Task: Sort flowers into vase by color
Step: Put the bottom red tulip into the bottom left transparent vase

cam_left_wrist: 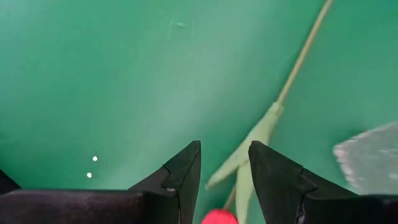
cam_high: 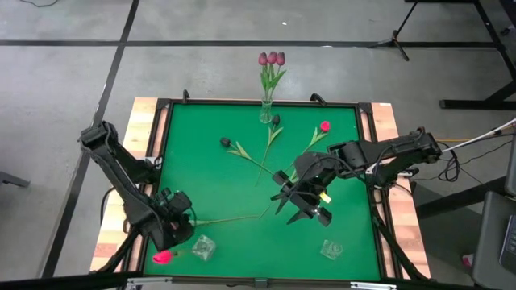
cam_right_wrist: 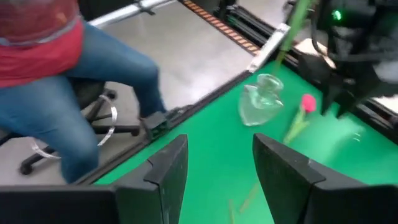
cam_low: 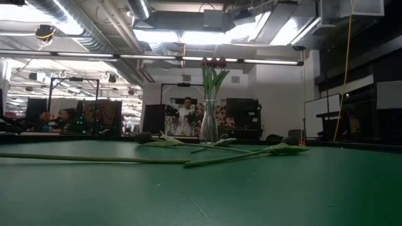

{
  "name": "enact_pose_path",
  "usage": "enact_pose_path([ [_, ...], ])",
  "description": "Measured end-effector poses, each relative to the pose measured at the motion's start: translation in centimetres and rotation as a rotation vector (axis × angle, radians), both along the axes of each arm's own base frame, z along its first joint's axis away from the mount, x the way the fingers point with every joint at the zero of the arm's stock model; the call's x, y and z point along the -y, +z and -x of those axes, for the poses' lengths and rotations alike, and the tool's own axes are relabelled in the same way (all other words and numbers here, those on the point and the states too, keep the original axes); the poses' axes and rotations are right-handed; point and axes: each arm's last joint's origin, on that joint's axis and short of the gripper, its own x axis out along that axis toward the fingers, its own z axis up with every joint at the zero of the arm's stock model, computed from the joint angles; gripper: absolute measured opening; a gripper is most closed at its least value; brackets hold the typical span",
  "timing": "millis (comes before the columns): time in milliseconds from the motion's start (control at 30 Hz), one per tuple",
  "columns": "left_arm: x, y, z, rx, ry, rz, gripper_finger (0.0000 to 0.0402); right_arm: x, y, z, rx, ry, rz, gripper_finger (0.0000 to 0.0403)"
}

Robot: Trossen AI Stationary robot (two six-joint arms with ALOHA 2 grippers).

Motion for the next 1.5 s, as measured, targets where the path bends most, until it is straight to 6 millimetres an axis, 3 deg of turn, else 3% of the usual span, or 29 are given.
enact_pose_path([
  [133, -1.2, 2.3, 1.7, 0.123, 0.036, 0.019, 0.0114, 0.6, -2.0, -1.3, 0.005, -0.069, -0.021, 0.0182],
  [233, -2.3, 3.9, 2.8, 0.206, 0.039, 0.035, 0.0100, 1.4, -4.3, -2.8, 0.073, -0.232, -0.041, 0.0182],
  [333, -3.1, 5.0, 3.3, 0.302, 0.046, 0.038, 0.0091, 1.7, -7.5, -4.2, 0.153, -0.376, -0.039, 0.0182],
  [467, -3.6, 5.5, 3.4, 0.362, 0.044, 0.021, 0.0088, 1.5, -12.1, -6.3, 0.211, -0.506, -0.045, 0.0182],
  [700, -3.8, 5.5, 3.3, 0.375, 0.047, -0.012, 0.0088, 0.4, -18.6, -10.8, 0.188, -0.520, -0.100, 0.0182],
  [933, -3.9, 5.6, 3.2, 0.410, 0.056, -0.035, 0.0088, -1.8, -20.6, -13.9, 0.167, -0.469, -0.132, 0.0182],
  [1200, -4.1, 5.7, 3.0, 0.465, 0.066, -0.075, 0.0088, -4.2, -23.6, -14.9, 0.115, -0.439, -0.128, 0.0182],
  [1500, -4.5, 5.7, 2.6, 0.470, 0.101, -0.087, 0.0088, -3.9, -26.2, -15.8, 0.091, -0.491, -0.087, 0.0182],
])
